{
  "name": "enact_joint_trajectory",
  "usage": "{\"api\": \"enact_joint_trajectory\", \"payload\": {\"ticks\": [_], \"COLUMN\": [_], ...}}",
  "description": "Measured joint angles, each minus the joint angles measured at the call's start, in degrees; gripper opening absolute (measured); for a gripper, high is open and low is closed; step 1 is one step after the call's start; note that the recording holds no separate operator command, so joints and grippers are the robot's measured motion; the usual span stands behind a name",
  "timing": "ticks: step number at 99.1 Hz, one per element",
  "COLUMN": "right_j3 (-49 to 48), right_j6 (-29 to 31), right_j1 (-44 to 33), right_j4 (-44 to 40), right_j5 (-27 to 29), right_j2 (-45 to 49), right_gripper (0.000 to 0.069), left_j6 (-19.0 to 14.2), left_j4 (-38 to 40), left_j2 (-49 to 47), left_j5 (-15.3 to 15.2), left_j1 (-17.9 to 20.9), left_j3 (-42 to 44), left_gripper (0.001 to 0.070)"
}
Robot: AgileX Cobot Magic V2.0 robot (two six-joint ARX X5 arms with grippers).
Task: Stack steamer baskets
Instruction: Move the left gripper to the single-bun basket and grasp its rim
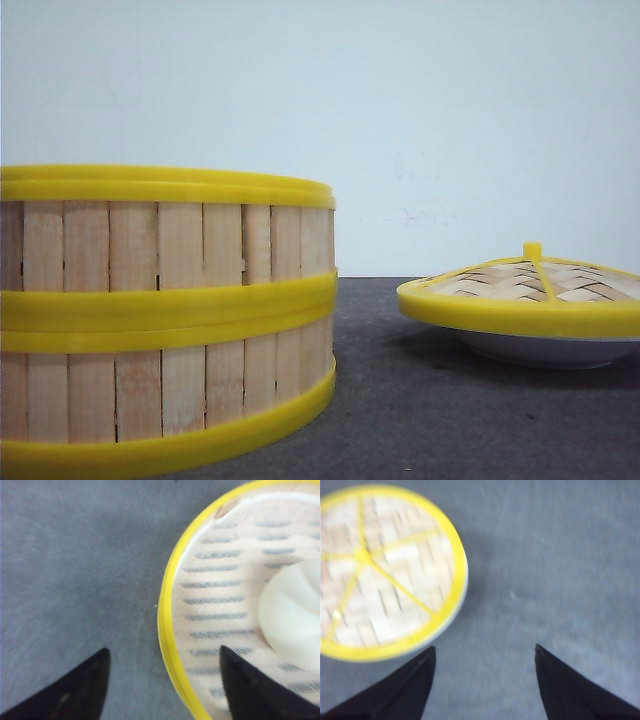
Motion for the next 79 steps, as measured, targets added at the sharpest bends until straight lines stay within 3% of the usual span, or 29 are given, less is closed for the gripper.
{"api": "enact_joint_trajectory", "payload": {"ticks": [22,38,51,79], "right_j3": [-1.18,-1.18,-1.18,-1.18], "right_j6": [-0.17,-0.11,-0.09,0.26], "right_j1": [-0.61,-0.61,-0.61,-0.61], "right_j4": [-1.22,-1.25,-1.33,-1.68], "right_j5": [-0.5,-1.46,-1.75,-6.91], "right_j2": [-3.74,-4.55,-4.61,-4.72], "right_gripper": [0.0384,0.0384,0.0384,0.0384], "left_j6": [-0.13,-0.28,-0.92,-0.98], "left_j4": [0.35,0.04,0.33,-1.88], "left_j2": [6.45,8.9,9.42,9.66], "left_j5": [-0.02,0.13,0.33,0.15], "left_j1": [0.09,0.09,-0.09,0.17], "left_j3": [3.87,4.26,4.48,7.74], "left_gripper": [0.0342,0.0147,0.0056,0.0025]}}
